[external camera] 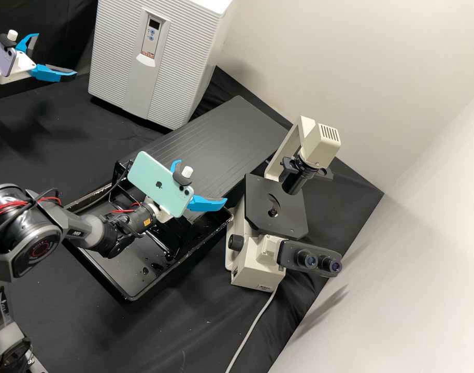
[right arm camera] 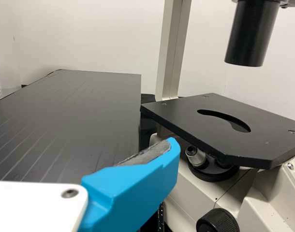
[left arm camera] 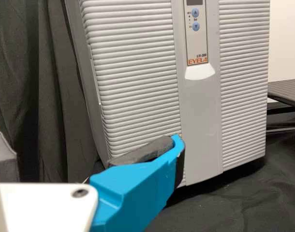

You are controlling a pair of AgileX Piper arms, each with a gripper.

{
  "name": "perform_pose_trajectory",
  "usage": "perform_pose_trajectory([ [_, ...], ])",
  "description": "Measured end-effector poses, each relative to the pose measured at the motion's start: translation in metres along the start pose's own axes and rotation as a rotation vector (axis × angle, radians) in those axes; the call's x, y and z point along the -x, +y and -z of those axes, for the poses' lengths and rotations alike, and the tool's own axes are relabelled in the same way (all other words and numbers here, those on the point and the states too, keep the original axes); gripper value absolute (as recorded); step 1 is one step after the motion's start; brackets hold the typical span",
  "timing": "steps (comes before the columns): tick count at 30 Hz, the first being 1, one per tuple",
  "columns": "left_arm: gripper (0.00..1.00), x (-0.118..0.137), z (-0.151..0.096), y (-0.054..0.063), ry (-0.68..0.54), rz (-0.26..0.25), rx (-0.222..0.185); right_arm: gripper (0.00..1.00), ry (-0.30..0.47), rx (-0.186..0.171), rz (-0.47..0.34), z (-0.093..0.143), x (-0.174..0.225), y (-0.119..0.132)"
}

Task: Open the incubator door

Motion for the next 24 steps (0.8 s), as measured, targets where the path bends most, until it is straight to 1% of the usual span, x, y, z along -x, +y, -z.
perform_pose_trajectory([
  [13,1.00,0.0000,-0.0001,0.0000,-0.002,0.000,0.001,1.00,0.000,0.000,0.000,0.0000,0.0000,0.0000],
  [14,1.00,0.0000,-0.0006,-0.0001,-0.007,0.001,0.016,1.00,0.000,0.000,0.000,0.0000,0.0000,0.0000],
  [16,1.00,0.0000,-0.0018,-0.0003,-0.022,0.004,0.030,1.00,0.000,0.000,0.000,0.0000,0.0000,0.0000],
  [19,1.00,0.0001,-0.0023,-0.0004,-0.039,0.007,0.036,1.00,0.000,0.000,0.000,0.0000,0.0000,0.0000],
  [24,1.00,0.0000,-0.0006,-0.0001,-0.033,0.007,0.064,1.00,0.000,0.000,0.000,0.0000,0.0000,0.0000],
])
